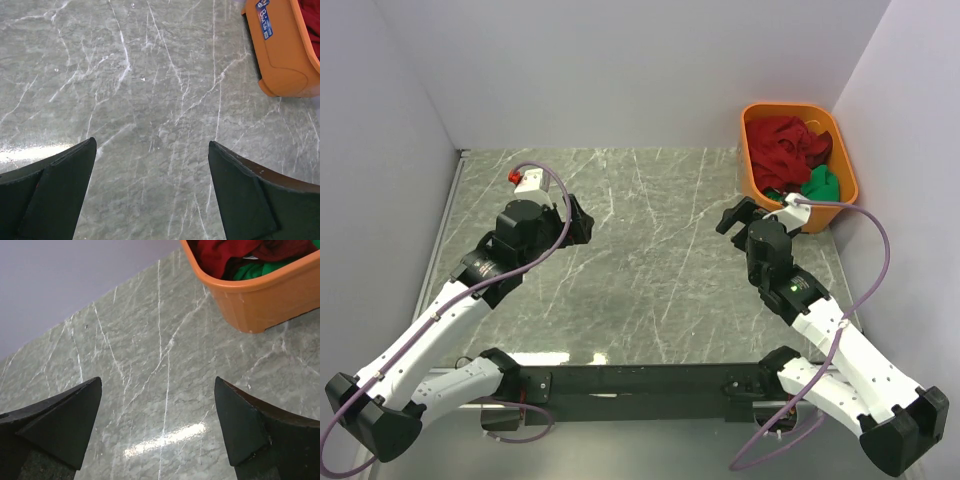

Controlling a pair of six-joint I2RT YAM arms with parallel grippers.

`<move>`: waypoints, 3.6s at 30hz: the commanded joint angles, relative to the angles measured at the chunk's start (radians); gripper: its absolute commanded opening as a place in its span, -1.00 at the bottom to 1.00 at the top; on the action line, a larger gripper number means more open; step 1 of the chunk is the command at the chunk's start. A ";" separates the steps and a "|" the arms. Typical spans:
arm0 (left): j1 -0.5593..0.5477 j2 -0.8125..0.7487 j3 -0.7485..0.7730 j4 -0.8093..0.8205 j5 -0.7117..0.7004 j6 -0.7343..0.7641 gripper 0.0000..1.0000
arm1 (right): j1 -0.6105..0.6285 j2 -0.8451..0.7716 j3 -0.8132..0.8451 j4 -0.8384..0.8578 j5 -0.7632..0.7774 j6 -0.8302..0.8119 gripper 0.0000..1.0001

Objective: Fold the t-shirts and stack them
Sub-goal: Grab the tshirt from the pile, then move the tshirt to the center of the board

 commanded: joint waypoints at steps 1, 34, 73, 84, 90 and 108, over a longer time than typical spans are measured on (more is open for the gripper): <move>0.001 -0.017 0.000 0.035 -0.017 0.001 0.99 | -0.002 -0.023 0.023 0.004 0.049 -0.012 0.98; 0.001 0.022 0.091 -0.060 0.044 -0.026 0.98 | -0.573 0.942 0.980 -0.373 -0.171 -0.071 0.81; 0.002 0.070 0.120 -0.058 0.030 -0.034 0.95 | -0.571 0.844 1.417 -0.272 -0.232 -0.172 -1.00; 0.002 0.070 0.121 -0.051 0.023 -0.034 0.95 | -0.525 0.726 1.515 -0.028 -0.316 -0.268 -1.00; 0.002 0.067 0.120 -0.054 0.010 -0.036 0.95 | -0.404 0.657 1.553 0.113 -0.321 -0.340 -1.00; 0.022 0.030 0.117 -0.043 0.000 -0.037 0.96 | 0.031 0.688 1.702 0.382 -0.382 -0.456 -1.00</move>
